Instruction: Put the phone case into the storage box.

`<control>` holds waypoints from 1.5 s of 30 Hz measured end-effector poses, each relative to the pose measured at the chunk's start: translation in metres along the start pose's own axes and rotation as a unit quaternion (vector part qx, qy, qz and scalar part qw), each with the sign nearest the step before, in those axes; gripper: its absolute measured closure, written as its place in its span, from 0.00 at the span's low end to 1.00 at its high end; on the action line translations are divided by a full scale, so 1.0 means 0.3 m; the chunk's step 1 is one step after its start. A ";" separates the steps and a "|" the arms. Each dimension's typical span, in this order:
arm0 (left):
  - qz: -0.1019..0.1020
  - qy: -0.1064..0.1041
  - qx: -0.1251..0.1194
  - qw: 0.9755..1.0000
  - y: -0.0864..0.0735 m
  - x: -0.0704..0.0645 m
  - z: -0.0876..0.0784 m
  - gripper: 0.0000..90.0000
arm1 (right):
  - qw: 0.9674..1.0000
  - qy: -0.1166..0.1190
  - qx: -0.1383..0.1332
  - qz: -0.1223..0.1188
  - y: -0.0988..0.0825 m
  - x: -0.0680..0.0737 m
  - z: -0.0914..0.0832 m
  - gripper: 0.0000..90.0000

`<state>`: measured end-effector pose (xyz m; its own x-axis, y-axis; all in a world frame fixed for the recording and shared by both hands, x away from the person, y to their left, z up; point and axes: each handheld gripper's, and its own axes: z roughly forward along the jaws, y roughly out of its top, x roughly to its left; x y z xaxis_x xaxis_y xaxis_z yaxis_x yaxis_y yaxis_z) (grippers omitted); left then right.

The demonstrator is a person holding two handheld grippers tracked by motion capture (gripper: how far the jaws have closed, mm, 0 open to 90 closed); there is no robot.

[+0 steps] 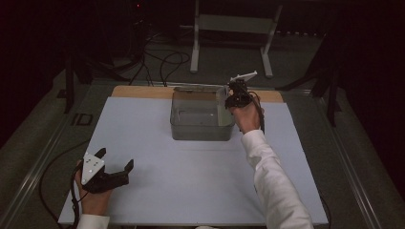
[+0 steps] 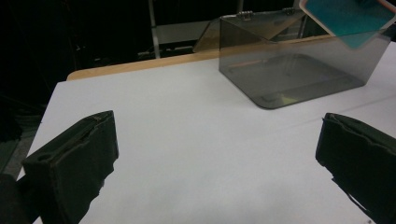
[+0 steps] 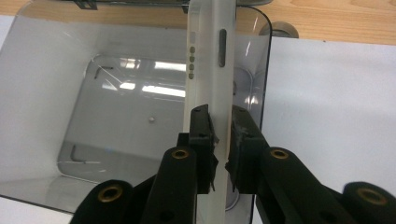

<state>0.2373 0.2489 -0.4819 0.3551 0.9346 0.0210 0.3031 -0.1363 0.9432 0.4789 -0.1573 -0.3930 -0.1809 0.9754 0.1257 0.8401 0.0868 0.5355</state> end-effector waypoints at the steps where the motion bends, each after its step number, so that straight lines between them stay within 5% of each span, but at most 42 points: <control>1: 0.000 0.000 0.000 1.000 0.000 0.000 0.000 0.00 | 1.000 0.000 0.001 -0.002 -0.001 -0.001 0.001 0.91; 45: 0.000 0.000 0.001 1.000 -0.001 0.000 0.001 0.00 | 1.000 -0.015 0.019 -0.007 -0.021 -0.008 0.053 0.90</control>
<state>0.2374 0.2487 -0.4822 0.3554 0.9345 0.0205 0.3045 -0.1365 0.9427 0.4821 -0.1569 -0.4100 -0.1781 0.9797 0.0918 0.8561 0.1083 0.5053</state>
